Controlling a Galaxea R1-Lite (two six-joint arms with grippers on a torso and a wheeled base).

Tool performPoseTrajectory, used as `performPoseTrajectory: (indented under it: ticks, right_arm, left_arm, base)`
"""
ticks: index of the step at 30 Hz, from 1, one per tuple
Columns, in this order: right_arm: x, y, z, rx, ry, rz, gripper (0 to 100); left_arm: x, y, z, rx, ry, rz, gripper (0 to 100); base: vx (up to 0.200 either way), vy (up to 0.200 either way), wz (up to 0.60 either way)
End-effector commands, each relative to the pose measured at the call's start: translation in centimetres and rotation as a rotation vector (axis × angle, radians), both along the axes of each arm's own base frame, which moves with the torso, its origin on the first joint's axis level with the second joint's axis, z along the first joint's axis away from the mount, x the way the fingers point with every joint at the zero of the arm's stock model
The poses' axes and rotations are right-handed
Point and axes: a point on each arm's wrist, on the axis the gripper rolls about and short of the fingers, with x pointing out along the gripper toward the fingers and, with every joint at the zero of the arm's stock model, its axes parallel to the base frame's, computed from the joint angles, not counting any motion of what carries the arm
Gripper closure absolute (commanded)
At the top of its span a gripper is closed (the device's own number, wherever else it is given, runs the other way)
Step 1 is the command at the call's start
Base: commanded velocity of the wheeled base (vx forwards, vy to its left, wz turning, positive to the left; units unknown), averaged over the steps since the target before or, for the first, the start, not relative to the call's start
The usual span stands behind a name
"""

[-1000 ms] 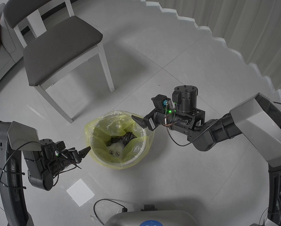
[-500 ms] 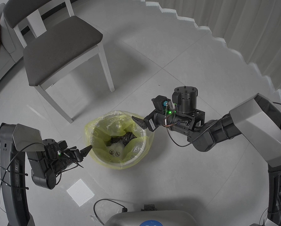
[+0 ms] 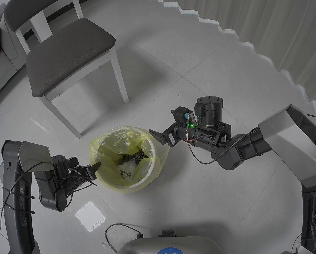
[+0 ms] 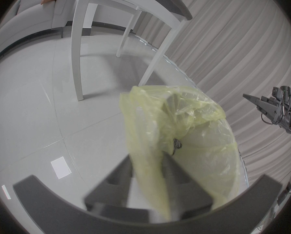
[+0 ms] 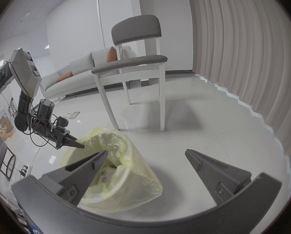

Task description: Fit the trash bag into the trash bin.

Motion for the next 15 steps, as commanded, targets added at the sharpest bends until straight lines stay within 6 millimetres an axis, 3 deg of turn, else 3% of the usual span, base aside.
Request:
performPoseTrajectory:
  ticks: [1,15]
  right_arm:
    - [0.0,0.0,0.0,0.000,-0.003,0.000,0]
    - [-0.1,-0.4,0.4,-0.002,-0.010,-0.003,0]
  left_arm:
    - [0.1,0.0,0.5,-0.002,-0.026,-0.001,100]
    - [-0.6,-0.1,1.7,-0.004,-0.035,-0.005,100]
  base:
    - [0.000,0.000,0.00]
    - [0.000,0.000,0.00]
